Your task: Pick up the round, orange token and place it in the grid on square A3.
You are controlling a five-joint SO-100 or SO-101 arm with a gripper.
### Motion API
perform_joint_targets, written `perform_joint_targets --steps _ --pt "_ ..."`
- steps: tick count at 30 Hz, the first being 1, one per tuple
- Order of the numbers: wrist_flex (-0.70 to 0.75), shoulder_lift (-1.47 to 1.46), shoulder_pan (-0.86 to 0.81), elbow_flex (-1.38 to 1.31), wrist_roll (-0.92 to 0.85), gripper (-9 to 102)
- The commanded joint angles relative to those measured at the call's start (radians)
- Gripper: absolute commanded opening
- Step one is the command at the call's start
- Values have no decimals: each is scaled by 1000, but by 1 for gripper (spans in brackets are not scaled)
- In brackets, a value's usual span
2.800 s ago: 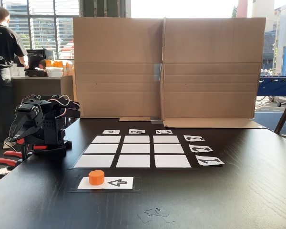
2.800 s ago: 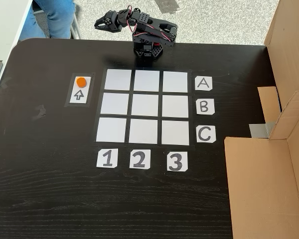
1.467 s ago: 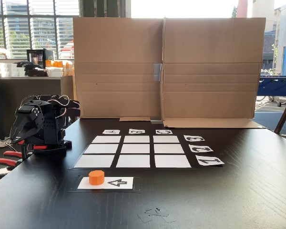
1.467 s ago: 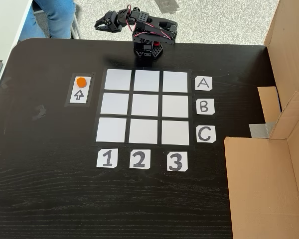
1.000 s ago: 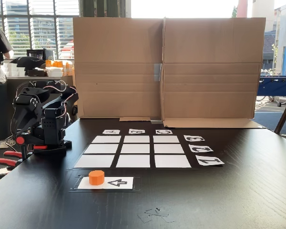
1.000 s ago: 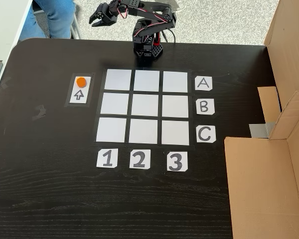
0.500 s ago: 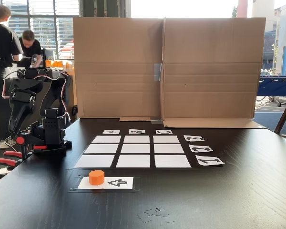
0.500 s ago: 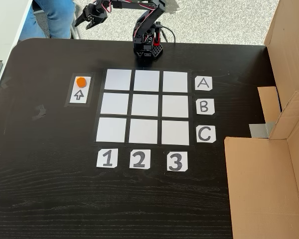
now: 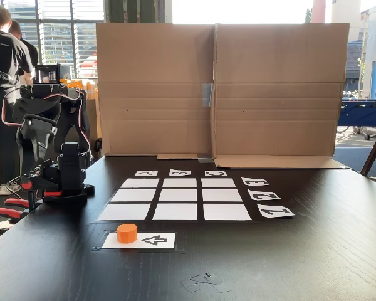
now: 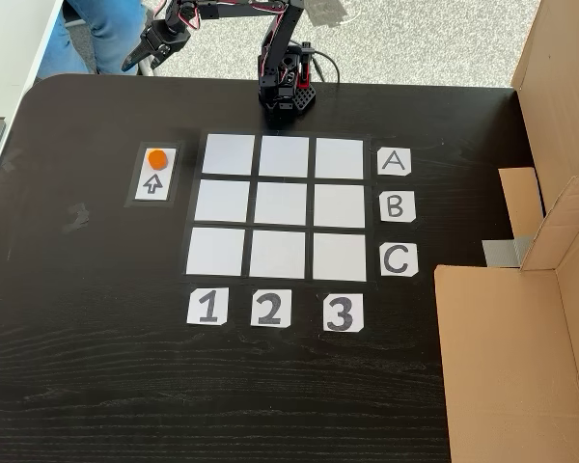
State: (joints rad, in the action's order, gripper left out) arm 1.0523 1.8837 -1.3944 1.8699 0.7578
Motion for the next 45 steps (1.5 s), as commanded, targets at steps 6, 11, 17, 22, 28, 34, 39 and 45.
perform_joint_targets --steps 6,11,17,22,28,34,39,45 --pt "60 -72 92 -161 -146 39" --pt "78 -144 149 -196 -239 39" --pt "91 -230 219 -238 -307 39" --pt "92 -304 282 -305 -310 39" --pt "94 -385 348 -342 -310 39" --pt "97 -443 396 -339 -310 39" --pt "120 -489 414 -341 -308 40" --pt "130 -531 440 -345 -307 40"
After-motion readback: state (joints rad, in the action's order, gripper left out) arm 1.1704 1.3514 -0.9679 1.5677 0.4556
